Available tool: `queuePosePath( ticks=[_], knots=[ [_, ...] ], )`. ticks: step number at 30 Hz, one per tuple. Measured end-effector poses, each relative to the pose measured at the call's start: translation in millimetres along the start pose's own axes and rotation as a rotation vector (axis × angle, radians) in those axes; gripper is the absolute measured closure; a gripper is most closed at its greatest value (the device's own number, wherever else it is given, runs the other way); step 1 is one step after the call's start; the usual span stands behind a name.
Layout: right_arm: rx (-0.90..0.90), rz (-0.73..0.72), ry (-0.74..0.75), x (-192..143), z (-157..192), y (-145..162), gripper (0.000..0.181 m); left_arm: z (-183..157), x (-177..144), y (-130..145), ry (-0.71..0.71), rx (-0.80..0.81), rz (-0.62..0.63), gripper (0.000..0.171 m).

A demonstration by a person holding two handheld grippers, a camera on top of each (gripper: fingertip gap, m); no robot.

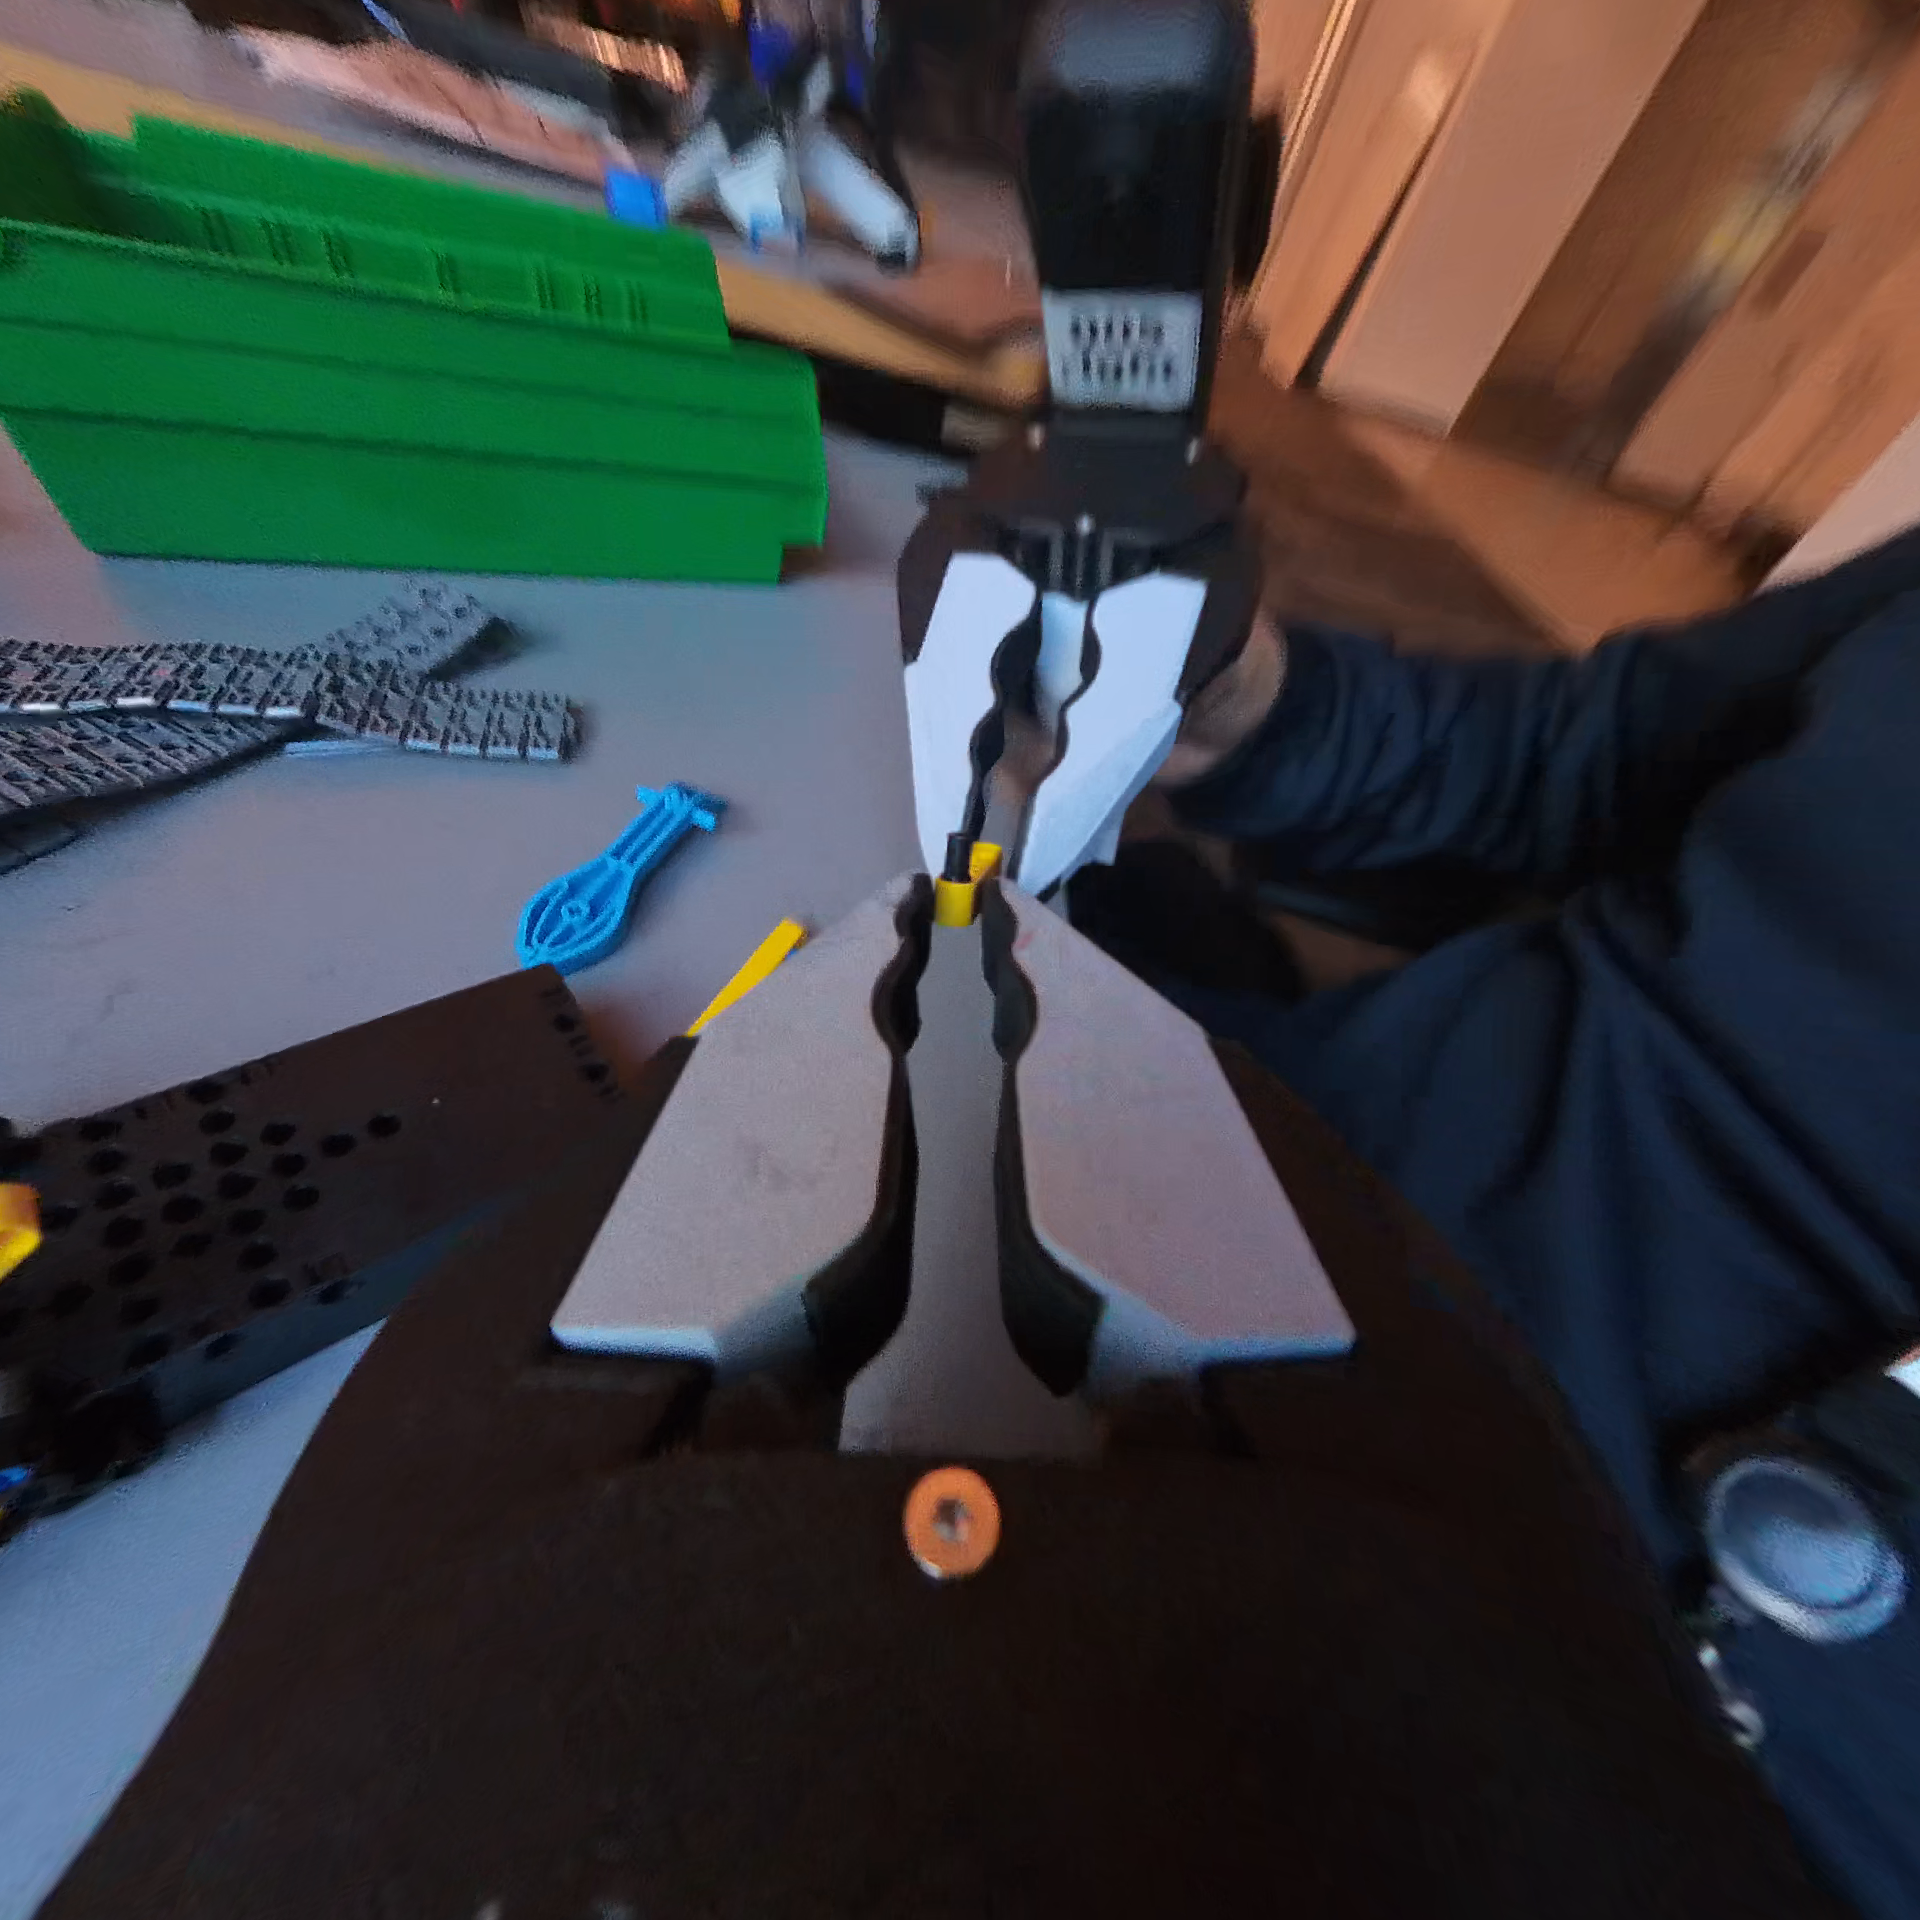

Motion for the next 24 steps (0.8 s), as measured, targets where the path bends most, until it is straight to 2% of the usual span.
queuePosePath(
  ticks=[2,5,7,11,17,19,24],
  knots=[
    [0.031,-0.059,-0.016,-7.1,-3.2,-4.8,0.174,2.9,-5.6,-6.4,0.06,-0.113,-0.12,0.165],
    [0.089,-0.108,-0.016,-11.6,-10.1,-5.7,0.165,9.6,-15.2,-13.6,0.147,-0.257,-0.261,0.166],
    [0.132,-0.127,-0.068,-10.3,-8.0,-7.0,0.158,11.6,-19.2,-15.1,0.177,-0.288,-0.293,0.166],
    [0.099,-0.112,-0.065,-4.1,-3.0,-7.0,0.154,6.3,-14.5,-13.5,0.129,-0.195,-0.234,0.166],
    [0.009,-0.055,-0.011,3.7,4.0,-4.8,0.166,-0.3,-5.8,-10.1,0.095,-0.128,-0.175,0.166],
    [-0.006,-0.053,0.001,4.6,4.2,-4.0,0.175,-0.7,-4.7,-9.0,0.09,-0.124,-0.174,0.166],
    [-0.042,0.003,0.017,4.4,3.4,-0.1,0.175,-1.5,-1.8,-2.8,0.095,-0.1,-0.11,0.166]
  ],
)
Point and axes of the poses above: each gripper's, where its closed fingertips meet, x out along the fingers, y out of its underside, z = x × y across the jaws, the point moved 6 cm from there along -x, back along the fingers, and after that the axes turned 2 degrees about -x, right-handed, at the moved point
